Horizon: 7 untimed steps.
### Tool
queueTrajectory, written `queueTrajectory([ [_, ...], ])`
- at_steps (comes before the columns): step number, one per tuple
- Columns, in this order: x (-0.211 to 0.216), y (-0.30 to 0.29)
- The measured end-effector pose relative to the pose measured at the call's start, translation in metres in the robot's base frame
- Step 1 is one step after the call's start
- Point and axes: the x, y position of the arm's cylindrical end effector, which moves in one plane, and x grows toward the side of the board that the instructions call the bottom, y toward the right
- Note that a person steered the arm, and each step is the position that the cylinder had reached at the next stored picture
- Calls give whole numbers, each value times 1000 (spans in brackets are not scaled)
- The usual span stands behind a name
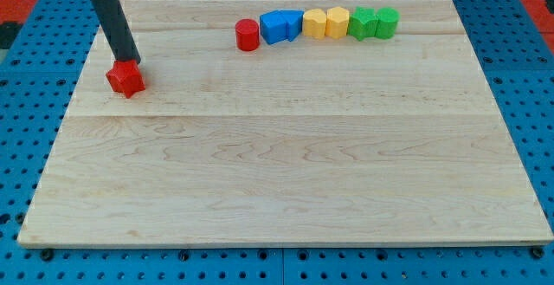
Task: Push the red star to the bottom left
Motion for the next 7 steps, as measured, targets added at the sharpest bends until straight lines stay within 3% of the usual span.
queueTrajectory([
  [1,46,-9],
  [3,62,-12],
  [5,130,-41],
  [7,137,-46],
])
